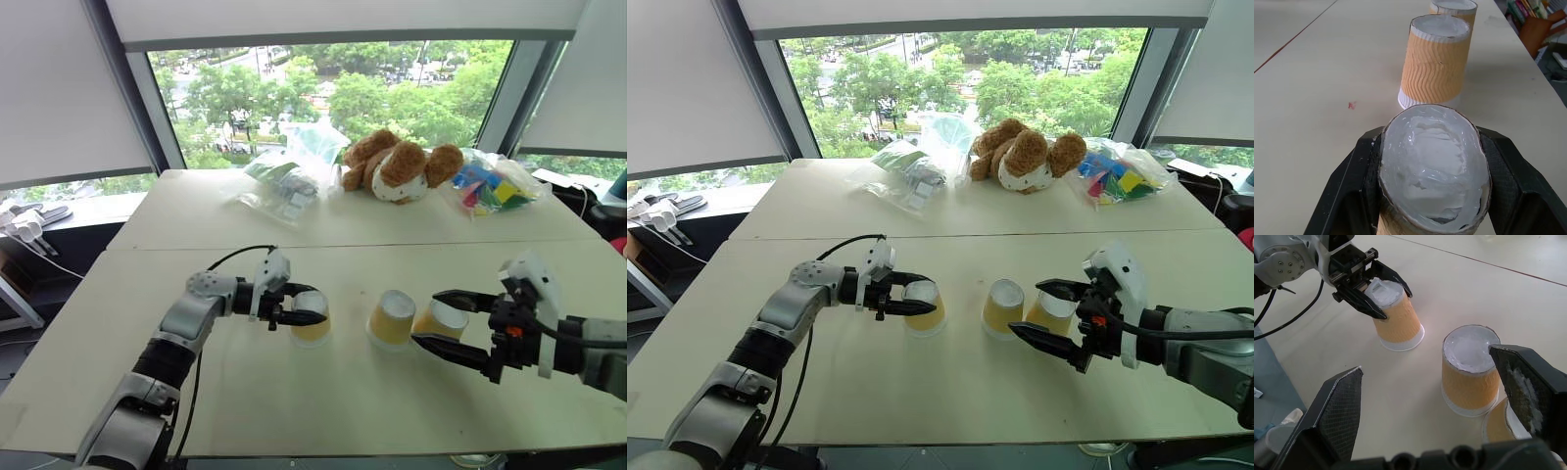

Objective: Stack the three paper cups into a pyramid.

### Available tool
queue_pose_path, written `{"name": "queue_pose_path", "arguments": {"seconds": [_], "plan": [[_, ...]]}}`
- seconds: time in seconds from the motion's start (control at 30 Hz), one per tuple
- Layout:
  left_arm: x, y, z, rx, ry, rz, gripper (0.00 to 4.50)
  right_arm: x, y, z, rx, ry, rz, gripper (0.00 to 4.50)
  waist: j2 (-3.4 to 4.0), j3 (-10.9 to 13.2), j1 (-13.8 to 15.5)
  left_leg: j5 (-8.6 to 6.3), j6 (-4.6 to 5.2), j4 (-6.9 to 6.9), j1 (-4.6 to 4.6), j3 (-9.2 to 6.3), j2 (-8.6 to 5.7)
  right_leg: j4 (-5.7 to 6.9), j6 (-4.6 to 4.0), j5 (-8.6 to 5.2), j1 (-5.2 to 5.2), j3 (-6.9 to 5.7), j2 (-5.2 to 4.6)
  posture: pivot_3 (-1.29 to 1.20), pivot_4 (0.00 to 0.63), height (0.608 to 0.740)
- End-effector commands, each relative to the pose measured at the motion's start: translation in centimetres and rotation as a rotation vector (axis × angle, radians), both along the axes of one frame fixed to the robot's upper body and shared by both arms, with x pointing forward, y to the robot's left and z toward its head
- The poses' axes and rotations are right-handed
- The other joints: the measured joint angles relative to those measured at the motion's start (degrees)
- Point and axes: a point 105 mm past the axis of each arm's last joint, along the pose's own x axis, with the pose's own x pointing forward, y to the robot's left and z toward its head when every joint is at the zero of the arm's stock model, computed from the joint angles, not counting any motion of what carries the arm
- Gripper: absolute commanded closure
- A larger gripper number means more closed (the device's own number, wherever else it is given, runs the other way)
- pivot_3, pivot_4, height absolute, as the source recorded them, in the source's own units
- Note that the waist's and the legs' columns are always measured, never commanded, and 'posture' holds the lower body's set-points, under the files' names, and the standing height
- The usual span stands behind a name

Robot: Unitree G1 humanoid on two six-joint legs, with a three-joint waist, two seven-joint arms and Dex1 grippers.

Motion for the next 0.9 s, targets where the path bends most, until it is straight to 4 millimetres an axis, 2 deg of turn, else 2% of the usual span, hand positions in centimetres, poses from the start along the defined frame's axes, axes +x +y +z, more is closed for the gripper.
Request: {"name": "queue_pose_path", "arguments": {"seconds": [0.03, 0.13, 0.2, 0.3, 0.37, 0.53, 0.63, 0.73, 0.9], "plan": [[0.8, 0.7, 3.2, -0.039, -0.036, -0.004, 2.4, -0.2, 0.1, 0.5, 0.0, -0.041, -0.003, 0.0, -0.01, 0.0, 0.0, 0.0, 0.0, 0.0, 0.0, 0.0, 0.0, 0.0, 0.0, 0.0, 0.0, 0.0, 0.0, 0.0, 0.15, 0.74], [2.5, 1.3, 7.2, -0.085, -0.045, 0.009, 2.4, -0.2, -0.6, 0.5, -0.003, -0.04, -0.034, 0.0, -0.1, 0.1, 0.1, 0.0, 0.0, 0.06, -0.1, -0.04, 0.0, 0.02, 0.01, 0.0, -0.04, -0.06, 0.01, 0.0, 0.15, 0.74], [3.6, 0.5, 10.2, -0.118, -0.1, 0.003, 2.4, -0.2, -1.2, 0.5, -0.003, -0.041, -0.06, 0.0, -0.16, 0.1, 0.1, 0.0, 0.0, 0.13, -0.22, -0.08, -0.01, 0.14, 0.02, 0.01, -0.12, -0.09, 0.02, 0.0, 0.15, 0.74], [4.2, -2.1, 13.0, -0.157, -0.15, -0.052, 2.4, -0.2, -1.9, 0.8, 0.003, -0.051, -0.096, 0.0, -0.2, 0.1, 0.2, 0.0, 0.0, 0.17, -0.35, -0.15, -0.1, 0.13, 0.09, 0.05, -0.11, -0.17, -0.02, 0.0, 0.15, 0.74], [3.4, -4.9, 14.1, -0.188, -0.152, -0.148, 2.4, -0.3, -2.5, 1.0, 0.004, -0.062, -0.133, 0.0, -0.2, 0.1, 0.1, -0.07, 0.12, 0.19, -0.35, -0.12, -0.16, 0.12, 0.1, 0.05, -0.07, -0.17, -0.08, 0.0, 0.15, 0.74], [1.2, -11.3, 14.0, -0.16, -0.169, -0.331, 2.4, -1.5, -3.8, 1.0, 0.004, -0.074, -0.23, 0.0, -0.37, 0.2, 0.0, -0.12, 0.22, 0.26, -0.49, -0.05, -0.19, 0.12, 0.12, 0.06, -0.16, -0.19, -0.11, 0.0, 0.15, 0.74], [0.3, -13.8, 13.4, -0.118, -0.186, -0.378, 2.4, -2.3, -4.3, 0.8, 0.008, -0.079, -0.28, 0.0, -0.4, 0.2, -0.3, -0.12, 0.22, 0.26, -0.55, 0.07, -0.12, 0.13, 0.18, 0.09, -0.26, -0.18, -0.09, 0.0, 0.15, 0.74], [-0.4, -15.4, 13.0, -0.101, -0.198, -0.416, 2.4, -3.1, -4.9, 0.4, 0.006, -0.079, -0.334, 0.0, -0.4, 0.2, -0.3, -0.12, 0.22, 0.26, -0.51, 0.12, -0.11, 0.14, 0.21, 0.11, -0.26, -0.17, -0.08, 0.0, 0.15, 0.74], [-1.1, -16.7, 12.1, -0.076, -0.157, -0.454, 2.4, -4.0, -4.8, -0.2, 0.013, -0.076, -0.378, 0.0, -0.4, 0.2, -0.2, -0.11, 0.23, 0.3, -0.47, 0.12, -0.11, 0.15, 0.27, 0.13, -0.24, -0.15, -0.05, 0.0, 0.15, 0.74]]}}
